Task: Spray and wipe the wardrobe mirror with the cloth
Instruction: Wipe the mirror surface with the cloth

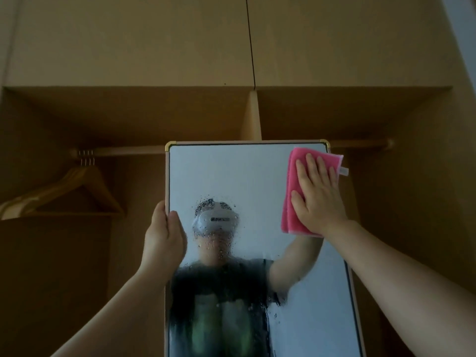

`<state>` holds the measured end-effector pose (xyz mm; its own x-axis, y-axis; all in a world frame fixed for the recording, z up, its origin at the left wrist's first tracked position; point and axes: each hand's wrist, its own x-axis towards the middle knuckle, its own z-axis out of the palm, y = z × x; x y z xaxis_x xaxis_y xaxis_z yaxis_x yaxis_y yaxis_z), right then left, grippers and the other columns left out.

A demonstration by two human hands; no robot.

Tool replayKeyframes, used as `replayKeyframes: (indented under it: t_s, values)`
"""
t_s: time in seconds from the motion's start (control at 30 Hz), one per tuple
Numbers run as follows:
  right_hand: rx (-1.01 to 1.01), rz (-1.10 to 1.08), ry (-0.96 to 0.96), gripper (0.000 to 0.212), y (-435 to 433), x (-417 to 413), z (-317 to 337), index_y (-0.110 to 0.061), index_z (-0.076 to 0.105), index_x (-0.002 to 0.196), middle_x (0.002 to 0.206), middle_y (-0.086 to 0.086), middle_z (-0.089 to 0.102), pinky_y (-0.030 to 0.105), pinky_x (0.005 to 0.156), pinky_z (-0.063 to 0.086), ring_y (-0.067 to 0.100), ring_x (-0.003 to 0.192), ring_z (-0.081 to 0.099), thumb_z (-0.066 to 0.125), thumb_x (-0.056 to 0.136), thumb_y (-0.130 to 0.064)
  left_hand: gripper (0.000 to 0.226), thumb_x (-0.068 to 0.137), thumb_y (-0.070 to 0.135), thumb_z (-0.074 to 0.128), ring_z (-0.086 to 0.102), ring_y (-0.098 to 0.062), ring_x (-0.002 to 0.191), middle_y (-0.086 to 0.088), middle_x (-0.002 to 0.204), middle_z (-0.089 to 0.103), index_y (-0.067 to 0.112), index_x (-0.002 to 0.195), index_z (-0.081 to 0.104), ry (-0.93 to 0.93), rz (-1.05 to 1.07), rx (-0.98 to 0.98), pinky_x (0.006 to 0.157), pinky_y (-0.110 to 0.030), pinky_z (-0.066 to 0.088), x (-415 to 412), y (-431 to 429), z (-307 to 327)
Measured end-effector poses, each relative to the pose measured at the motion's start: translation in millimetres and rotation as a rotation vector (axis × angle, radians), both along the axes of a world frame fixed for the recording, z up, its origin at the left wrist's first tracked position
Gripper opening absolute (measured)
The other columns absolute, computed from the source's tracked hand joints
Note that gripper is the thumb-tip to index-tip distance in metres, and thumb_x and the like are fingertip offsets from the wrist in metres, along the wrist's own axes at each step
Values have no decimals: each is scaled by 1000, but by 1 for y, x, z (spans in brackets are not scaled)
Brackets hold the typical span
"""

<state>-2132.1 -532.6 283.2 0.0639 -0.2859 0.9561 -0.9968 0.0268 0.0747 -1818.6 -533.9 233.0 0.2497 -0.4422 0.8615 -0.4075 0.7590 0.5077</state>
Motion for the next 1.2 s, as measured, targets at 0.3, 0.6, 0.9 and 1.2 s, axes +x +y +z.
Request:
replayKeyframes:
  t_s: [0.3, 0.6, 0.9, 1.2]
  values:
    - [-13, -19, 37, 70, -19, -7, 32, -18, 3, 155, 163, 10, 4, 47, 120, -2, 31, 150, 2, 1, 98, -58, 26, 105, 26, 33, 55, 1, 47, 8, 58, 61, 26, 85, 50, 42, -12, -30, 43, -19, 45, -5, -16, -1]
    - [-11, 9, 57, 67, -31, -7, 24, -16, 11, 155, 162, 10, 12, 48, 121, 3, 33, 149, 8, 1, 99, -53, 26, 105, 27, 33, 56, 2, 49, 6, 59, 59, 23, 86, 51, 51, -8, -52, 40, -9, 41, -5, -41, -5]
    - [-27, 36, 82, 65, -31, -7, -20, -13, 16, 154, 161, 13, 16, 51, 121, 9, 33, 149, 10, 10, 101, -49, 31, 104, 33, 32, 58, 6, 56, 16, 74, 63, 46, 82, 50, 32, 53, -102, 46, -4, 43, -3, -54, -7]
    - [20, 114, 159, 62, -26, -5, -128, -11, 14, 153, 159, 16, 17, 57, 118, 16, 38, 147, 14, 13, 102, -45, 30, 104, 31, 32, 58, 7, 51, 22, 66, 62, 37, 79, 48, 51, 45, -133, 40, -4, 39, -6, -52, -9]
